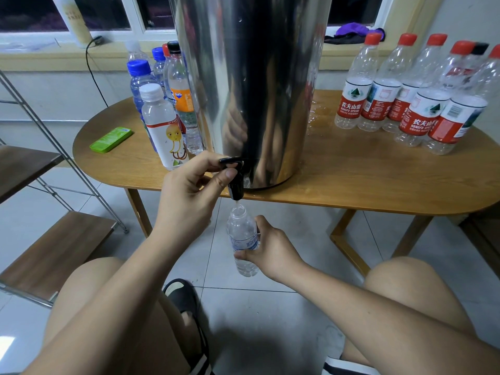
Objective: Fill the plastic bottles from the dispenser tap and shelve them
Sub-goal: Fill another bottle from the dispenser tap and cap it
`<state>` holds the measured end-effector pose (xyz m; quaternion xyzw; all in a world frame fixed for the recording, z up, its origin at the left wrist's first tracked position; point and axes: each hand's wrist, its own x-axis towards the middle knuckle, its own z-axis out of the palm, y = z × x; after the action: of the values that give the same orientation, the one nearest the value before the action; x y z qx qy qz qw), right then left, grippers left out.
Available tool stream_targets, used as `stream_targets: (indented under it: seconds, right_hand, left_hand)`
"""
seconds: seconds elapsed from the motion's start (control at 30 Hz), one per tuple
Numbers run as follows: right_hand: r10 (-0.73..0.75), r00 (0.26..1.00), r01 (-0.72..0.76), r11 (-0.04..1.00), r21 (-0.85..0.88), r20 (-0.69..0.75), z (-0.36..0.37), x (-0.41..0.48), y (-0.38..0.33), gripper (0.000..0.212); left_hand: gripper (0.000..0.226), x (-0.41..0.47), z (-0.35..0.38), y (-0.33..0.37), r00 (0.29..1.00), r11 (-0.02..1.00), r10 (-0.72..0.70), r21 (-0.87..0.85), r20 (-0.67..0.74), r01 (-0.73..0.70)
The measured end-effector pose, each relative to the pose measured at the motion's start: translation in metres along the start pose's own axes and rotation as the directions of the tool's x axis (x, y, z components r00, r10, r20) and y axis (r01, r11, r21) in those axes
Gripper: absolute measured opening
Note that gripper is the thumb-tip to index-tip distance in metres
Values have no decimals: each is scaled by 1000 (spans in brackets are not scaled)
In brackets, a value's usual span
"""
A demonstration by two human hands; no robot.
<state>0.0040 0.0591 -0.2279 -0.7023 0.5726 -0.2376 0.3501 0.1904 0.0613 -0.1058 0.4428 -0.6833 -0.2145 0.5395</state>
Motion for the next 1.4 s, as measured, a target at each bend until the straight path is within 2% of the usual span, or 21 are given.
stream_targets:
  seconds: [1.4]
  right_hand:
    - [-13, 1000, 13, 1000, 13, -10, 0, 0, 1, 63]
  left_hand:
    - [7, -1, 0, 1, 1000, 1000, 3, -4, 4, -3]
